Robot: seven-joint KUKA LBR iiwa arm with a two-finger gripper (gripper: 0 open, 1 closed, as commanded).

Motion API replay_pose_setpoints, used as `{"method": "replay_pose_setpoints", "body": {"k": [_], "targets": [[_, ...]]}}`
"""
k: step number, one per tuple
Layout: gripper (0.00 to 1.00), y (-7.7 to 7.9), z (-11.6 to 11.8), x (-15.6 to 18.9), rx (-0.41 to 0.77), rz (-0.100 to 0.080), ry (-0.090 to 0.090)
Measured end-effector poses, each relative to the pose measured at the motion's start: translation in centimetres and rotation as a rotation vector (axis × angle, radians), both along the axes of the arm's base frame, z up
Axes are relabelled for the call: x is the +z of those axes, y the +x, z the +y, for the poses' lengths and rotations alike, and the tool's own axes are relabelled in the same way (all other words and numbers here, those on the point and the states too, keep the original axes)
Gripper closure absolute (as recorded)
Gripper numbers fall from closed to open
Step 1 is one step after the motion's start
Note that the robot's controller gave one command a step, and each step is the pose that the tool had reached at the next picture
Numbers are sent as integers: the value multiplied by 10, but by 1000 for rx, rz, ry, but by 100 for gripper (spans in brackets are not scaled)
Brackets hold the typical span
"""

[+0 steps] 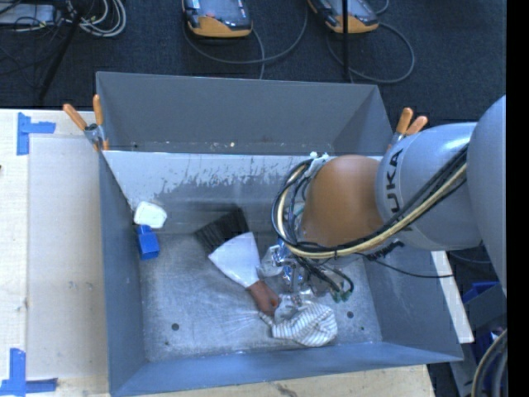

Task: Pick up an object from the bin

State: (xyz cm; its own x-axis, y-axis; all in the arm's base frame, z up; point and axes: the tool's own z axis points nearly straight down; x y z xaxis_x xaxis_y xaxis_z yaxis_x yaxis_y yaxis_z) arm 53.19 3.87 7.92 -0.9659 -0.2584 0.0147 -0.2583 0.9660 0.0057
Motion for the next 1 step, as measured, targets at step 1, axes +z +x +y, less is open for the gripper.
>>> {"method": "replay_pose_setpoints", "body": {"k": [1], "targets": [[100, 20, 12, 154, 31, -20, -1]]}}
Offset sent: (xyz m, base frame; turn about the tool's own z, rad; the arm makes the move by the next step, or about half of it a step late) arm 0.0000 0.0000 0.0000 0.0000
